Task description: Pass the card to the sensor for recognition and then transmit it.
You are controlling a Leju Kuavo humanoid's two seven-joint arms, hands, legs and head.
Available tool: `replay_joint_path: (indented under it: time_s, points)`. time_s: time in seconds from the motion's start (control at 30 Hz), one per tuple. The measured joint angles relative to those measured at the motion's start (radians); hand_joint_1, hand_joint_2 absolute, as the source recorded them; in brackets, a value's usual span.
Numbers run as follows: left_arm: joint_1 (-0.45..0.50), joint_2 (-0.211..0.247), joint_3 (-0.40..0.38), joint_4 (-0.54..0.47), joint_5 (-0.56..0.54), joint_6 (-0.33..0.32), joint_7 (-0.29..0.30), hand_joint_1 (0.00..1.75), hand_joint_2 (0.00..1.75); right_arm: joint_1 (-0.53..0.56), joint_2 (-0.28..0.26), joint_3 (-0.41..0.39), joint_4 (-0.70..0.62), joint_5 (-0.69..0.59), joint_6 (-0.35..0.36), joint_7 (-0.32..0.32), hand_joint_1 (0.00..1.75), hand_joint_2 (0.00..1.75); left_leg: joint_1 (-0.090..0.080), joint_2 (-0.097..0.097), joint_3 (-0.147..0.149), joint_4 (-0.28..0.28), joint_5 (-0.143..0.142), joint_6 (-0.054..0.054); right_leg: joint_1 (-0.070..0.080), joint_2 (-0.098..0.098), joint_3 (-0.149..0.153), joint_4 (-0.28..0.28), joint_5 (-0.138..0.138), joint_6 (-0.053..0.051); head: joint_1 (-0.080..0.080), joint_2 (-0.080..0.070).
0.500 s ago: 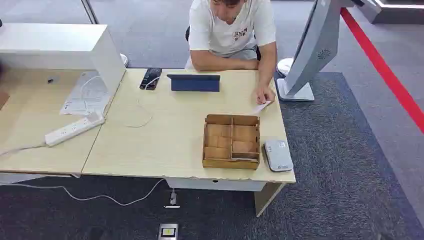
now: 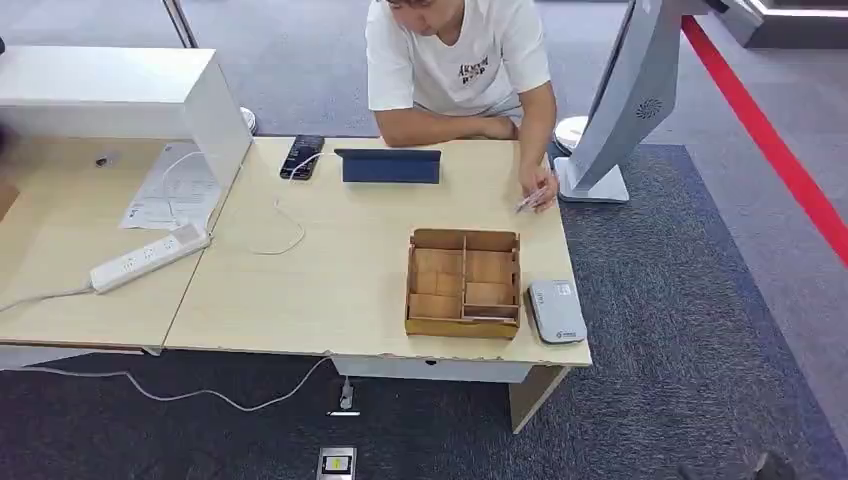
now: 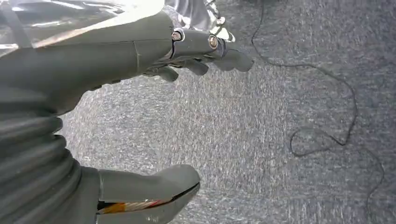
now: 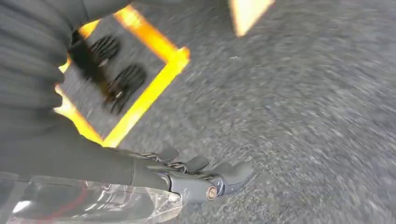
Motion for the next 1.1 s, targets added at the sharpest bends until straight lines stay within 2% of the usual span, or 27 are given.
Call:
replay_joint_path:
  time_s: [0.17,0.3,0.33,0.47,0.53,0.63,0.7,0.8,0.93,1.1]
  points:
    - [-0.002,0.002,0.003,0.0,-0.013,-0.005,0.006,0.0,1.75,-0.07,0.0,-0.038,-0.005,-0.068,-0.06,-0.06,0.0,1.75,0.0,0.0,0.0,0.0,0.001,0.001,0.0,0.0,0.0,0.0,0.001,0.0,0.0,0.0]
    - [-0.002,0.002,0.006,0.0,-0.012,-0.005,0.008,0.0,1.75,-0.108,0.0,-0.055,-0.009,-0.092,-0.066,-0.085,0.0,1.75,0.0,0.0,0.0,0.0,0.001,0.001,0.0,0.0,0.0,0.0,0.002,0.0,0.0,0.0]
    - [-0.002,0.001,0.008,0.0,-0.008,-0.006,0.008,0.0,1.75,-0.115,0.0,-0.061,-0.012,-0.11,-0.073,-0.112,0.0,1.75,0.0,0.0,0.0,0.0,0.001,0.001,0.0,0.0,0.0,0.0,0.002,0.0,0.0,0.0]
    - [-0.004,-0.002,0.018,0.001,-0.011,-0.002,0.004,0.0,1.75,-0.176,0.001,-0.069,-0.05,-0.183,-0.165,-0.324,0.0,1.75,-0.001,0.0,-0.002,0.0,0.003,0.0,-0.001,0.0,-0.002,0.001,0.004,0.001,-0.001,0.0]
    - [-0.006,-0.005,0.018,0.002,-0.017,0.006,-0.001,0.0,1.75,-0.218,0.0,-0.041,-0.129,-0.27,-0.201,-0.421,0.0,1.75,-0.002,0.0,-0.003,0.0,0.004,0.001,-0.002,0.001,-0.003,0.001,0.005,0.001,-0.001,0.0]
    - [-0.008,-0.01,0.018,0.002,-0.03,0.01,-0.013,0.0,1.75,-0.249,-0.011,0.081,-0.308,-0.388,-0.287,-0.435,0.0,1.75,-0.003,-0.001,-0.004,0.001,0.006,0.003,-0.003,-0.001,-0.003,0.001,0.006,0.002,0.0,0.0]
    - [-0.007,-0.012,0.018,0.002,-0.037,0.008,-0.022,0.0,1.75,-0.261,-0.019,0.173,-0.444,-0.391,-0.339,-0.412,0.0,1.75,-0.003,-0.001,-0.005,0.001,0.007,0.004,-0.003,-0.001,-0.004,0.001,0.007,0.002,0.0,0.0]
    - [-0.008,-0.014,0.018,0.002,-0.051,-0.004,-0.041,0.0,1.75,-0.268,-0.025,0.31,-0.637,-0.341,-0.352,-0.408,0.0,1.75,-0.003,-0.001,-0.005,0.001,0.007,0.004,-0.003,0.0,-0.004,0.001,0.008,0.002,0.0,0.0]
    - [-0.008,-0.017,0.017,0.002,-0.077,-0.029,-0.077,0.0,1.75,-0.281,-0.025,0.487,-0.843,-0.197,-0.319,-0.401,0.0,1.75,-0.002,-0.001,-0.005,0.001,0.009,0.003,-0.002,-0.001,-0.005,0.001,0.008,0.002,0.0,0.0]
    - [-0.007,-0.017,0.013,0.002,-0.109,-0.043,-0.092,0.0,1.75,-0.3,-0.024,0.637,-0.937,-0.05,-0.18,-0.354,0.0,1.75,-0.001,-0.002,-0.006,0.0,0.01,0.003,-0.001,-0.002,-0.005,0.001,0.008,0.001,0.0,0.0]
